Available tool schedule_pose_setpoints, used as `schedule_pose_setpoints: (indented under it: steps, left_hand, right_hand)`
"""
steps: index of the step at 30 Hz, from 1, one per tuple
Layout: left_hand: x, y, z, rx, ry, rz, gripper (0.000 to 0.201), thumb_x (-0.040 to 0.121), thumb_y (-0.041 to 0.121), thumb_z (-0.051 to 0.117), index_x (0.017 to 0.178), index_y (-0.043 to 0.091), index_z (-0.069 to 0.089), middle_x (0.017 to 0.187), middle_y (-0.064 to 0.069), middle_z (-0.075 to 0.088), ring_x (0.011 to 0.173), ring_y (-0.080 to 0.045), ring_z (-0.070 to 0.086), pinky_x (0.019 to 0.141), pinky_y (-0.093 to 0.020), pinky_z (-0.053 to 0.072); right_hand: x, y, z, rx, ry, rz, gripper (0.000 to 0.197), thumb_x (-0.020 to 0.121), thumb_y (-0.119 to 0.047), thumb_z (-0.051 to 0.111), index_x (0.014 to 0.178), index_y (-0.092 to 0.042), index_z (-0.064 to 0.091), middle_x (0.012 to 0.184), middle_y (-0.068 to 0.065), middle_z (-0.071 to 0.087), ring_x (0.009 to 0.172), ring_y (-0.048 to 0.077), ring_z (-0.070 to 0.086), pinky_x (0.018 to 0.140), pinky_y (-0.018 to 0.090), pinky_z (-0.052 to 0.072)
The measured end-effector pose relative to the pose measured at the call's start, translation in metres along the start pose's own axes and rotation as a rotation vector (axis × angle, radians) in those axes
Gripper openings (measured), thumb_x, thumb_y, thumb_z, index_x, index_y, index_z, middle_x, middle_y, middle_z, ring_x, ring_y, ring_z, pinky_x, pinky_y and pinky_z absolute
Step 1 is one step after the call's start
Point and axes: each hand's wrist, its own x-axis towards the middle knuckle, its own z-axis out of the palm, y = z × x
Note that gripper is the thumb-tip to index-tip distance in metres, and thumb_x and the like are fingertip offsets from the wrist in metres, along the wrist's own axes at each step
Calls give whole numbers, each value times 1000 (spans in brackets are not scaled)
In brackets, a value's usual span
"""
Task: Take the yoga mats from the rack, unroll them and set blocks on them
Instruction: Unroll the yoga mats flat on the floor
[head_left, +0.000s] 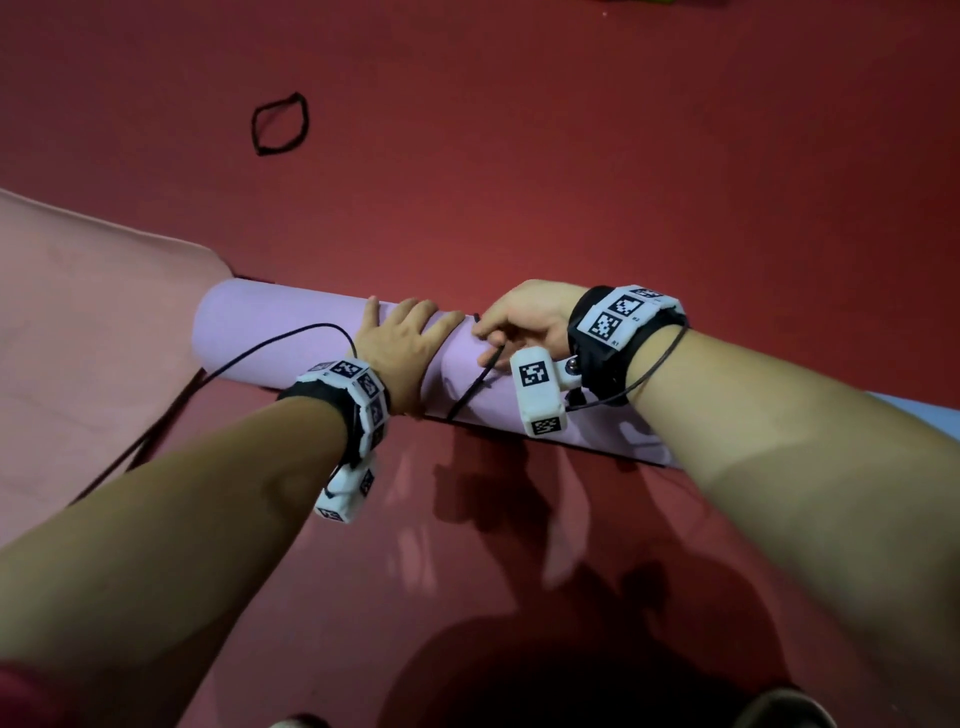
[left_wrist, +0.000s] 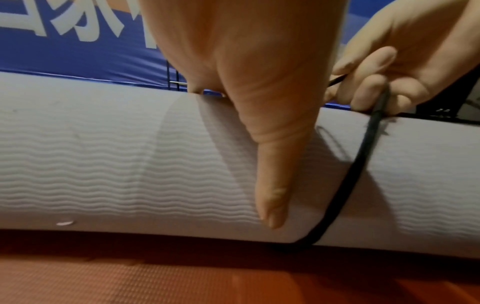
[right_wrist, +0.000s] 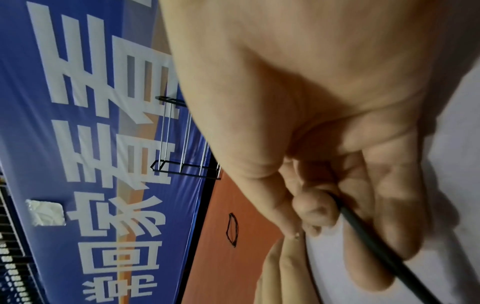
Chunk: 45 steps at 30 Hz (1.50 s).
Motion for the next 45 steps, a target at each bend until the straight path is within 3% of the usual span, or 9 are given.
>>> schedule_pose_setpoints:
  steps: [6, 10, 16, 20, 22, 27, 35, 40, 45]
  left_hand:
    - [4, -5, -3, -64, 49, -9, 131, 42, 70, 80, 149, 28, 19, 140, 0, 39, 128, -27, 43, 103, -63, 33]
    - [6, -10, -9, -100, 53, -91, 127, 41, 66, 81, 147, 28, 22, 139, -1, 40, 124, -28, 44, 99, -60, 38]
    - [13, -10, -12, -110, 62, -149, 127, 42, 60, 85, 147, 27, 21, 141, -1, 38, 126, -30, 42, 99, -65, 37]
    - [17, -5, -8, -94, 58, -155, 126, 42, 59, 84, 147, 26, 21, 141, -2, 38, 127, -30, 42, 99, -65, 36]
    - [21, -1, -5, -74, 53, -162, 126, 40, 57, 84, 146, 25, 23, 138, -4, 40, 125, -31, 43, 98, -65, 37]
    - [36, 15, -17, -51, 2, -234, 129, 40, 53, 88, 147, 26, 19, 136, -7, 43, 125, -32, 44, 100, -66, 33]
    - [74, 102, -48, -156, 66, 27, 138, 49, 65, 85, 154, 32, 1, 155, -8, 24, 143, -36, 23, 109, -68, 21]
    - [89, 121, -53, -143, 33, 43, 142, 43, 66, 84, 151, 40, -4, 147, -6, 34, 132, -35, 37, 107, -61, 31]
    - [89, 113, -57, -187, 86, 56, 133, 44, 64, 79, 150, 40, 3, 140, -3, 41, 123, -34, 44, 100, -58, 38]
  right_hand:
    - [-11, 7, -29, -209, 145, -24, 22, 90, -8, 57, 70, -12, 50, 40, -3, 38, 59, 20, 61, 44, 21, 36]
    - [-19, 10, -63, -258, 377, -26, 14, 84, -1, 56, 71, -7, 55, 47, 9, 47, 56, 28, 58, 47, 27, 40]
    - [-38, 33, -130, -200, 788, -34, 11, 83, -3, 52, 81, 1, 62, 43, 13, 55, 35, 22, 50, 42, 25, 41]
    - [-44, 61, -158, -259, 1002, -26, 19, 81, -10, 53, 85, 1, 68, 71, 15, 67, 63, 29, 64, 49, 25, 39]
    - [-40, 73, -163, -266, 1015, -34, 19, 86, -11, 54, 90, 1, 68, 81, 14, 67, 78, 29, 66, 56, 25, 41]
    - [-29, 70, -163, -360, 970, -95, 15, 90, -13, 53, 94, -5, 65, 87, 14, 65, 80, 31, 63, 67, 30, 47]
    - [-31, 81, -164, -314, 947, -164, 13, 90, -22, 58, 87, -11, 65, 88, 8, 64, 79, 27, 57, 68, 27, 40]
    - [-37, 103, -173, -218, 810, -257, 21, 88, -27, 64, 71, -17, 56, 63, 0, 52, 63, 23, 51, 52, 29, 42]
    - [-42, 103, -187, -54, 893, -195, 28, 94, -28, 61, 69, -16, 55, 58, 3, 50, 45, 23, 46, 39, 23, 35]
